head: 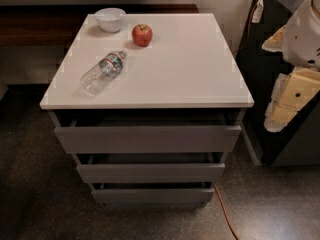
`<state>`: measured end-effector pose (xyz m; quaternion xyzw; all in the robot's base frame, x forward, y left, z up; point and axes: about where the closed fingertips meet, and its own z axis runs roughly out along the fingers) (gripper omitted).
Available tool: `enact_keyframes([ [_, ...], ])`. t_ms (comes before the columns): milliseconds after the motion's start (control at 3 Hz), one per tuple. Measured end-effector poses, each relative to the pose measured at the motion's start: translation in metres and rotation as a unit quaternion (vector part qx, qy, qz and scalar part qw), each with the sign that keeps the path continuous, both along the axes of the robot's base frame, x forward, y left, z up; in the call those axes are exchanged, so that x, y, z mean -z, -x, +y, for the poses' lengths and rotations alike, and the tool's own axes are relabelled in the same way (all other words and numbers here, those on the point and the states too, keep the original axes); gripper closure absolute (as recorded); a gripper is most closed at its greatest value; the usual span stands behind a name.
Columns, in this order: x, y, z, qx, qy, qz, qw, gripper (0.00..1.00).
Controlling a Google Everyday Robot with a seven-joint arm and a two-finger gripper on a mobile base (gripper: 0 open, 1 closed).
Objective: Pick coke can from bottom drawer and place on counter
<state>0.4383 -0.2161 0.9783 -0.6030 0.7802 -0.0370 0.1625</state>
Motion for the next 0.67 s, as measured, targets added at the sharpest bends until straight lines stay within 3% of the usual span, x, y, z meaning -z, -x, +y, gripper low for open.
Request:
enact_keyframes([
  [333, 0.000, 0.000, 0.000, 0.000, 0.000, 0.000, 1.0000, 0.00],
  [667, 0.013, 0.014, 0.020, -0.017, -0.037, 0.002, 0.9992, 0.00],
])
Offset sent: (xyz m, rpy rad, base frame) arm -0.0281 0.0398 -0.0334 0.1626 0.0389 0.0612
